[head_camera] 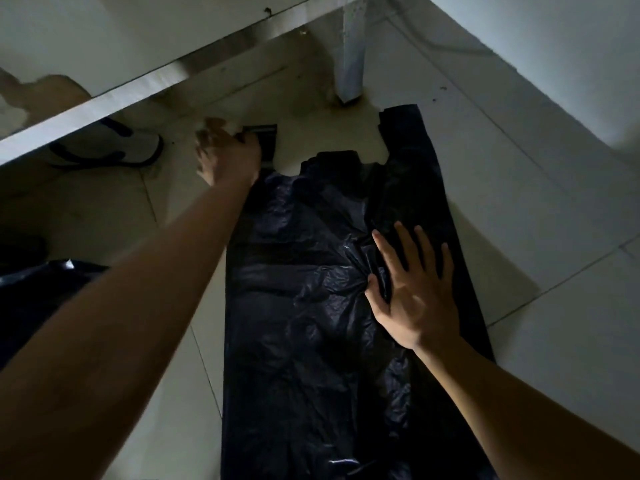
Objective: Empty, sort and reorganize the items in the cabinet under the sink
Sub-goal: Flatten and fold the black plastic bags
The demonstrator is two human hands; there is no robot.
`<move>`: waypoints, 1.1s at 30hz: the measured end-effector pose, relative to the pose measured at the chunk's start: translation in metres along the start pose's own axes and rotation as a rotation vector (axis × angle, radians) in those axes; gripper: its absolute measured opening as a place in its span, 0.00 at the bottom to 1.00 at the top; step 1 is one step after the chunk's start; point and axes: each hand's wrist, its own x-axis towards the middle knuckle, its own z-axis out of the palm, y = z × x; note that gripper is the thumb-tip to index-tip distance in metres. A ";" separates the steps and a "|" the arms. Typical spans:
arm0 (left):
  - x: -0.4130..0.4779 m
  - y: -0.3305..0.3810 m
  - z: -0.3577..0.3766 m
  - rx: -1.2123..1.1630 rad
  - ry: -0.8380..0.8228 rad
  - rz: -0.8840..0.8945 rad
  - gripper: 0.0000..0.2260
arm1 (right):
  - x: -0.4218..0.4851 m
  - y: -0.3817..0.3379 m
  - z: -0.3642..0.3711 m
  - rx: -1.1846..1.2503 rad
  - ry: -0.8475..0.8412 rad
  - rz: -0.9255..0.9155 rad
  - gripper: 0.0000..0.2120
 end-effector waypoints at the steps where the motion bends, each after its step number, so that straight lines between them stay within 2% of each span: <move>1: -0.026 -0.001 -0.002 0.060 0.021 0.112 0.28 | 0.000 0.000 0.000 0.001 0.000 -0.001 0.33; 3: -0.078 -0.011 0.001 0.191 -0.046 0.306 0.30 | 0.000 0.000 -0.001 0.002 0.000 0.000 0.33; 4: -0.095 -0.024 0.006 0.271 -0.120 0.343 0.32 | 0.000 0.000 -0.001 0.003 -0.002 -0.002 0.33; 6: -0.108 -0.045 0.016 0.380 -0.213 0.322 0.34 | 0.001 0.001 -0.001 0.014 0.003 -0.004 0.33; 14: -0.111 -0.051 0.011 0.452 -0.266 0.298 0.35 | -0.001 0.003 0.002 0.081 0.021 -0.016 0.36; 19: -0.178 -0.077 -0.023 0.482 -0.296 0.469 0.35 | 0.009 0.007 -0.005 0.123 -0.171 -0.040 0.35; 21: -0.202 -0.089 -0.038 0.457 -0.356 0.469 0.35 | 0.010 0.003 -0.022 0.155 -0.236 -0.025 0.36; 23: -0.214 -0.098 -0.044 0.437 -0.417 0.469 0.35 | 0.001 -0.002 -0.033 0.090 -0.127 -0.075 0.35; 25: -0.222 -0.104 -0.053 0.406 -0.408 0.501 0.35 | -0.021 -0.009 -0.043 0.022 -0.011 -0.207 0.32; 26: -0.225 -0.106 -0.054 0.396 -0.396 0.518 0.35 | -0.034 -0.009 -0.044 0.006 -0.012 -0.281 0.31; 29: -0.236 -0.112 -0.056 0.412 -0.388 0.539 0.36 | -0.065 -0.006 -0.042 -0.045 -0.142 -0.412 0.29; 33: -0.234 -0.110 -0.060 0.411 -0.528 0.505 0.38 | -0.071 -0.004 -0.045 -0.087 -0.321 -0.370 0.32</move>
